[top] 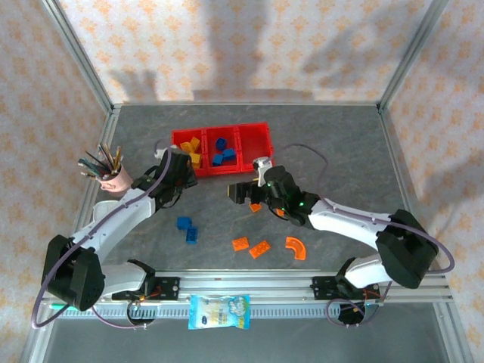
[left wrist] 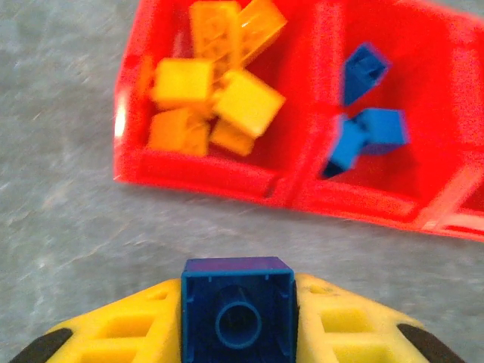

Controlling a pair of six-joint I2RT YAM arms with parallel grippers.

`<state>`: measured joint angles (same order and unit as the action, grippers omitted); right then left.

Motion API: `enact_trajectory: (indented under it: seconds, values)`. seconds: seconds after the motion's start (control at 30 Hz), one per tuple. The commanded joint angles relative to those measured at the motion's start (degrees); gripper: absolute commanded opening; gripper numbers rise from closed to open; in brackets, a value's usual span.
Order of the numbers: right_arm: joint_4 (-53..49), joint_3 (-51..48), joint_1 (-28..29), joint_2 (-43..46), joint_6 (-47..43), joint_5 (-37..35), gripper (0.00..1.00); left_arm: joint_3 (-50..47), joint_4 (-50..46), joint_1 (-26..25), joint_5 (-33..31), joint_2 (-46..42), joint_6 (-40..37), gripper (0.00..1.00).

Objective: Sort the legos into containers by color
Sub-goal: Place the lego in the container.

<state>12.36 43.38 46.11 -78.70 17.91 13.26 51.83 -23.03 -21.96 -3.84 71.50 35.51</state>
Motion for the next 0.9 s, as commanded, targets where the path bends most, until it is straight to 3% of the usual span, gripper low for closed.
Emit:
enact_trajectory:
  seconds: [0.0, 0.33, 0.7, 0.87]
  values:
    - [-2.2, 1.1, -1.2, 2.2, 0.7, -2.1, 1.00, 7.1, -2.5, -2.4, -2.5, 3.6, -3.2, 0.33]
    - [-2.4, -1.6, -5.3, 3.4, 1.9, -5.1, 1.00, 27.0, -0.4, -3.8, -7.4, 23.0, -6.8, 0.33]
    - [-1.6, -3.3, -9.4, 3.0, 2.3, -3.2, 1.00, 45.4, -2.4, -2.1, -10.6, 45.4, -6.9, 0.34]
    - [-1.6, -3.1, -9.4, 3.2, 2.0, -2.8, 1.00, 50.8, -3.4, -1.2, -9.9, 50.8, -7.3, 0.46]
